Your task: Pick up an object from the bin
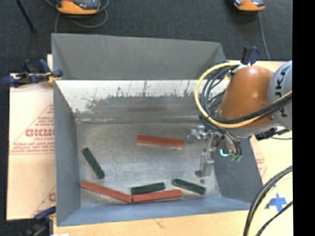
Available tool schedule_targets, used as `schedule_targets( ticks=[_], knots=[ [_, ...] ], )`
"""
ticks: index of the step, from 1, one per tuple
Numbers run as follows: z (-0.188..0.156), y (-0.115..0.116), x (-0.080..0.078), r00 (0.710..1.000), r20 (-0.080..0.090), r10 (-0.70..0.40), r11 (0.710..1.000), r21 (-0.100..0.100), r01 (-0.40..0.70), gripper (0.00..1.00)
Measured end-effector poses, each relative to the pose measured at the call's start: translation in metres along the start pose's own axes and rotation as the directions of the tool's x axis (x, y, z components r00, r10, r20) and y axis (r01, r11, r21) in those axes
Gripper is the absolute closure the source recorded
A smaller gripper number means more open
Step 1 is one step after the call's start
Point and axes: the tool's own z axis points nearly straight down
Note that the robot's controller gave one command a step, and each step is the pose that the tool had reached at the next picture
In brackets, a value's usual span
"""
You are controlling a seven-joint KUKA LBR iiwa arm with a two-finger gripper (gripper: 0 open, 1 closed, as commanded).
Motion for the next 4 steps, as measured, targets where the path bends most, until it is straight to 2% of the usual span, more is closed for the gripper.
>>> schedule_targets(
  ticks=[1,4],
  knots=[
    [0.0915,-0.0321,-0.0193,0.994,0.016,-0.111,0.994,0.004,0.111,0.00],
    [0.0890,-0.0313,-0.0190,0.993,0.014,-0.114,0.994,0.004,0.114,0.00]
  ],
)
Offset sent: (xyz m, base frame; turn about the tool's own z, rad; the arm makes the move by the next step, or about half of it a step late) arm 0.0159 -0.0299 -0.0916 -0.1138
